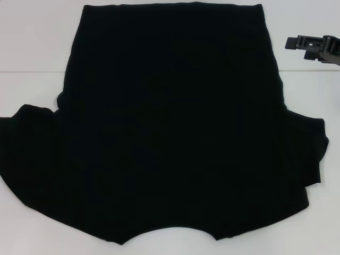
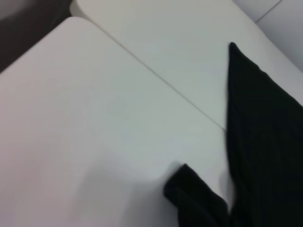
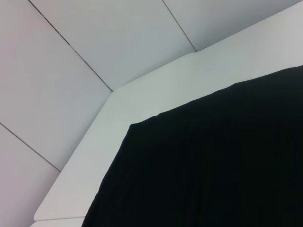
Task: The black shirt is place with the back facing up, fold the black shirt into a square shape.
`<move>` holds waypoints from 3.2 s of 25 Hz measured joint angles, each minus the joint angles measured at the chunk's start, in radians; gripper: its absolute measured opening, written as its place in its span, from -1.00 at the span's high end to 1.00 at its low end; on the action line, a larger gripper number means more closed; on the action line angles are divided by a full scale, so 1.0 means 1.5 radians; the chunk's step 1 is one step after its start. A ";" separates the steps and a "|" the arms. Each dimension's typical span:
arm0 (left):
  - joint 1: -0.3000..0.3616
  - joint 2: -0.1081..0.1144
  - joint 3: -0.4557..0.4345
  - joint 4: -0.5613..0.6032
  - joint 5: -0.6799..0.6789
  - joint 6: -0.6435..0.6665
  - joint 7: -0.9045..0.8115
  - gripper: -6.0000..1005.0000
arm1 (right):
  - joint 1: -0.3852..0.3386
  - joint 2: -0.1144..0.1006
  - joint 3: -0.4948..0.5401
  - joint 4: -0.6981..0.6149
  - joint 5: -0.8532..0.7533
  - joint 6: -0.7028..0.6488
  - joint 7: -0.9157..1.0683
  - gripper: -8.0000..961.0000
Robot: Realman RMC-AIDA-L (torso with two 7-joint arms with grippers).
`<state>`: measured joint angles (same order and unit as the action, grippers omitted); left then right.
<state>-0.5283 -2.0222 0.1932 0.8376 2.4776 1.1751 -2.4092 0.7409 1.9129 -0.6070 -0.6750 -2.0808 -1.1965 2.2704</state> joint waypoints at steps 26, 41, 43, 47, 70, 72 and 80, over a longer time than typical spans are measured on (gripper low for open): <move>-0.110 0.002 0.192 -0.009 0.003 0.107 -0.004 0.93 | 0.003 0.000 0.000 0.002 -0.001 0.000 0.000 -0.85; -0.102 -0.009 0.317 0.009 0.005 0.152 0.072 0.69 | -0.001 -0.001 0.001 0.002 -0.002 0.005 0.000 -0.85; -0.096 -0.010 0.290 0.021 -0.003 0.153 0.073 0.59 | -0.001 -0.002 0.001 0.003 -0.002 0.005 0.000 -0.85; -0.066 -0.010 0.203 0.044 -0.068 0.185 0.132 0.41 | -0.001 -0.004 -0.003 0.004 -0.003 0.001 0.000 -0.85; -0.021 -0.034 0.190 0.037 -0.125 0.277 0.386 -0.31 | -0.067 -0.054 -0.004 -0.077 -0.214 -0.243 0.171 -0.62; -0.022 -0.034 0.190 0.037 -0.131 0.274 0.386 -0.31 | -0.071 -0.054 -0.005 -0.070 -0.221 -0.248 0.173 -0.49; -0.020 -0.034 0.189 0.037 -0.156 0.273 0.389 -0.31 | -0.064 -0.038 -0.007 -0.014 -0.288 -0.207 0.173 0.03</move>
<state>-0.5588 -2.0725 0.4774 0.8927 2.2430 1.5846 -1.8254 0.6445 1.8558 -0.6180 -0.6958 -2.5123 -1.5072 2.5305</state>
